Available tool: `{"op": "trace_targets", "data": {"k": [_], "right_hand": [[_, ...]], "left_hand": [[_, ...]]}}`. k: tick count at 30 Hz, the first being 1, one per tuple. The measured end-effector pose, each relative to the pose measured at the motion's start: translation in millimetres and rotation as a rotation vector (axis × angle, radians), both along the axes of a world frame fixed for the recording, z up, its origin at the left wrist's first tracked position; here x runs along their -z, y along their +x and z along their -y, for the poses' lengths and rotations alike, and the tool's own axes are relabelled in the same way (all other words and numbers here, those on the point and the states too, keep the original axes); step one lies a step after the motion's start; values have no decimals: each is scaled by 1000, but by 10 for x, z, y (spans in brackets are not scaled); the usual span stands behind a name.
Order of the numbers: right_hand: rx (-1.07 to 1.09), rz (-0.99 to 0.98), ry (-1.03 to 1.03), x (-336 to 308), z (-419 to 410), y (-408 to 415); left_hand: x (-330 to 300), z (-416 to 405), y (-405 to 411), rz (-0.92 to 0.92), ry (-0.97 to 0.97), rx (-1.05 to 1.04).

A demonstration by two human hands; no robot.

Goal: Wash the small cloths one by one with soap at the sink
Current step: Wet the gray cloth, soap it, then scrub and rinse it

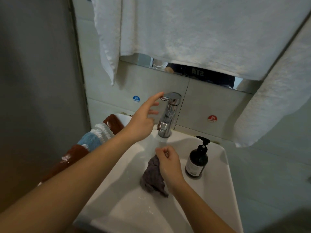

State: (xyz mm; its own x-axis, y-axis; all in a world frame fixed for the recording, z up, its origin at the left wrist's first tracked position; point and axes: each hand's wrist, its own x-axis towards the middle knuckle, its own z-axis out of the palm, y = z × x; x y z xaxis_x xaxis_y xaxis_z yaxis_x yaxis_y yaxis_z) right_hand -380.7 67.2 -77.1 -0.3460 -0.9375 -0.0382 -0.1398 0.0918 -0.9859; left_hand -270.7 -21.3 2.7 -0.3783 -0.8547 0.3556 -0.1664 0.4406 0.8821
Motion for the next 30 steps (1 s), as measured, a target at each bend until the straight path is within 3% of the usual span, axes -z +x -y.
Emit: {"op": "trace_targets", "data": {"k": [2,4,8,10,13,17,20,22,25,30], "right_hand": [[-5,24,-1,13,6,-4],[-7,60,-12,21,31,5],[85,243,-25,26,151,-11],[146,349,-3,50,203,-51],[286,439,10,144,252,-132],[453,357,37,249,298,-255],[327,165,157,257,297,-310],[143,75,259,228,256,-224],[15,26,272,298,198,-2],[119,-43,205,397,182,159]], "left_hand": [[253,-24,85,-2,100,-2],[602,-64,170,117,181,16],[1047,-161,228,425,341,263],[1098,-170,228,472,403,332],[1110,-161,271,441,499,290],[1112,-149,329,352,598,180],[1037,-192,259,12,679,83],[1000,-250,141,-95,686,1],[1058,-325,-86,34,571,-147],[1143,-399,-239,110,435,-370]]}}
